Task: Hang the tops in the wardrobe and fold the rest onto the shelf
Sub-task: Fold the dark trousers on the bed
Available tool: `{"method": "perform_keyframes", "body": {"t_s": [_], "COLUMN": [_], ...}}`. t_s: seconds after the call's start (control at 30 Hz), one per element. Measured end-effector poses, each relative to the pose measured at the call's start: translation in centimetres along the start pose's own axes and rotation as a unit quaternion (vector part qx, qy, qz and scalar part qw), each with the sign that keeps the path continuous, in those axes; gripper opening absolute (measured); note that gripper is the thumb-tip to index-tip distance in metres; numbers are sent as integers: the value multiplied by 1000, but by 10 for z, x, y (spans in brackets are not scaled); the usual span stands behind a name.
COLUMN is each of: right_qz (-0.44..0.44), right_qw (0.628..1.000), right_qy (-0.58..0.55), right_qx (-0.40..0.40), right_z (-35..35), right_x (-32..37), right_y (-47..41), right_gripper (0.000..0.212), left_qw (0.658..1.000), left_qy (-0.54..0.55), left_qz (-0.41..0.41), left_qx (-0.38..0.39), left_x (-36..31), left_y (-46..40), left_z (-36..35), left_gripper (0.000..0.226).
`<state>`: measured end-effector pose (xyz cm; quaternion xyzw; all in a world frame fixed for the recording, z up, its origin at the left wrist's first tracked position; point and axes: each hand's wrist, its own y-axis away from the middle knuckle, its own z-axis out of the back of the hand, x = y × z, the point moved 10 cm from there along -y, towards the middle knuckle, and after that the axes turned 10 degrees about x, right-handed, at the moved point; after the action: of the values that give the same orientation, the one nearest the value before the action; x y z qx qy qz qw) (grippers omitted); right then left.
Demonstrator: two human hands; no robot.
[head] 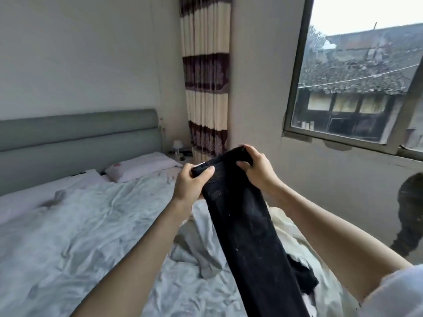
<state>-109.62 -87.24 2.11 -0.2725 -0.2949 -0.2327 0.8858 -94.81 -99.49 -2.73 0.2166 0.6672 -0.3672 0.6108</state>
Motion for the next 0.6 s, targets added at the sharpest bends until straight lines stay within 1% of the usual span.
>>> {"method": "perform_keyframes", "body": {"t_s": [0.03, 0.1, 0.2, 0.23, 0.3, 0.37, 0.47, 0.53, 0.6], "right_qz": [-14, -35, -63, -80, -123, -165, -210, -227, -231], "right_qw": [999, 993, 978, 969, 949, 928, 907, 896, 886], "right_qy": [2, 5, 8, 6, 8, -2, -12, -27, -35], "right_qx": [30, 109, 201, 232, 292, 335, 364, 381, 400], "right_z": [-30, -122, -235, -274, -342, -387, -441, -466, -497], "right_x": [-3, -11, -48, -69, -117, -158, -206, -222, -240], "right_y": [-16, -53, -64, -60, -47, -30, -14, -4, 8], "right_gripper": [55, 61, 57, 56, 54, 51, 47, 45, 43], "left_qw": [999, 993, 964, 951, 932, 924, 913, 908, 906], "left_qy": [-27, -91, -227, -258, -281, -282, -311, -323, -316], "left_qz": [13, 56, 122, 153, 207, 232, 242, 243, 248], "left_qx": [-11, -41, -68, -72, -95, -113, -108, -113, -136], "left_x": [20, 80, 178, 217, 291, 341, 396, 417, 442], "left_y": [-10, -39, -59, -61, -61, -57, -62, -66, -68], "left_z": [24, 89, 158, 179, 218, 247, 273, 282, 293], "left_gripper": [23, 28, 29, 30, 35, 34, 31, 32, 35]}}
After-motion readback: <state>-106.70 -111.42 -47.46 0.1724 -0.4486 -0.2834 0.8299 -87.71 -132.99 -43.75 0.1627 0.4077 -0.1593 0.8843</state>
